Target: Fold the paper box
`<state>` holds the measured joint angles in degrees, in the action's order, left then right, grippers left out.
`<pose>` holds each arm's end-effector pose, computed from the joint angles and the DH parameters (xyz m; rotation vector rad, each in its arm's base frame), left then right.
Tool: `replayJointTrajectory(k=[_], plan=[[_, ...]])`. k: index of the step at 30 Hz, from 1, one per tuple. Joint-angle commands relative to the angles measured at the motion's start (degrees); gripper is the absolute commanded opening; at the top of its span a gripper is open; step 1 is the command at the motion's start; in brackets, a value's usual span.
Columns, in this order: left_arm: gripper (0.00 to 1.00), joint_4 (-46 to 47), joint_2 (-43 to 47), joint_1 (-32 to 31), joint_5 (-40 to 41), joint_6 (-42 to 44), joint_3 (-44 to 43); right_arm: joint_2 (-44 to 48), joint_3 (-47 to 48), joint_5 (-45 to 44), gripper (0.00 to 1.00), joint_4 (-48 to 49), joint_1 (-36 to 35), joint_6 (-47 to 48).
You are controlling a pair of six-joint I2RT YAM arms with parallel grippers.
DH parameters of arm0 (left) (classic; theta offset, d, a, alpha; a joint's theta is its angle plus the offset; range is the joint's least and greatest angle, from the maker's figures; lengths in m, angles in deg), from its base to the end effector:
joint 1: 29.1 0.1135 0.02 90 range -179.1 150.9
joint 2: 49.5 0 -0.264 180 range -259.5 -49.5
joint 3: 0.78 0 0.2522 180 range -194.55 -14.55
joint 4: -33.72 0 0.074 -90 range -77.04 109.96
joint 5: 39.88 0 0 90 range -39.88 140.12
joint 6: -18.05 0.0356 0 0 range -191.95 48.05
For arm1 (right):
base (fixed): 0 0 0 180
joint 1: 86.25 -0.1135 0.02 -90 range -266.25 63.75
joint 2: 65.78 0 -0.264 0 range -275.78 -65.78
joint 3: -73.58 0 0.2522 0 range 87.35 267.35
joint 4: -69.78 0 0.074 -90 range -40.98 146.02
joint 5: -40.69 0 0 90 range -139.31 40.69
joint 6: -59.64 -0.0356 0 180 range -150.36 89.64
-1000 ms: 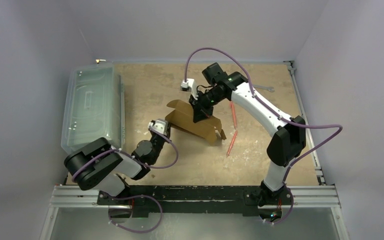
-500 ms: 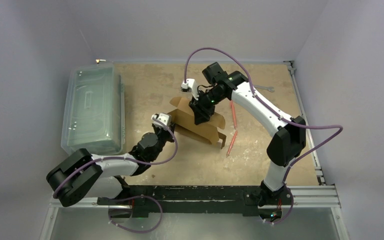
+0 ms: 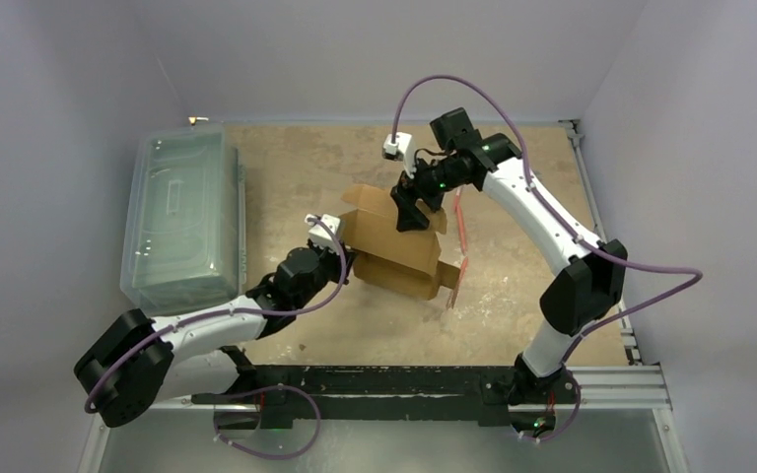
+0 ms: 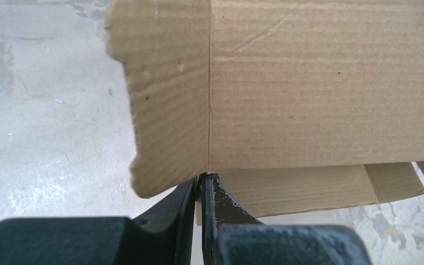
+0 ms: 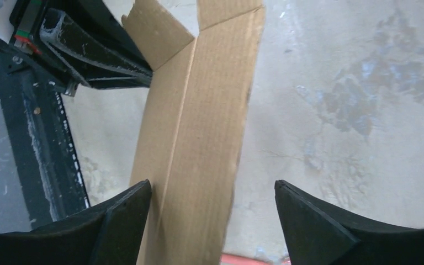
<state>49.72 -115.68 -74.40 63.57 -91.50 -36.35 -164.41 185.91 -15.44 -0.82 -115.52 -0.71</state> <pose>0.1716 -0.1616 0.1992 0.2480 1.8416 -0.5826 0.3054 0.1939 0.3475 -1.4076 2.0382 0.7487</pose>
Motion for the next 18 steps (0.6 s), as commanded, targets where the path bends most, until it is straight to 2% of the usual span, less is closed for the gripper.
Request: replayJointTrajectory(k=[1, 11, 18], plan=[[0.00, -9.2, 1.5, 0.7, -4.0, -3.7, -4.3, 3.0, -0.2, 0.4, 0.87, 3.3, 2.7, 0.9], [0.00, -20.4, -1.7, 2.7, -8.8, -6.6, -10.3, 6.7, -0.7, 1.4, 0.97, 5.0, 7.4, 2.2], [0.00, -30.7, -5.5, 5.1, -9.1, -7.9, -17.6, 14.5, -9.6, 5.2, 0.97, 12.3, 9.7, 3.0]])
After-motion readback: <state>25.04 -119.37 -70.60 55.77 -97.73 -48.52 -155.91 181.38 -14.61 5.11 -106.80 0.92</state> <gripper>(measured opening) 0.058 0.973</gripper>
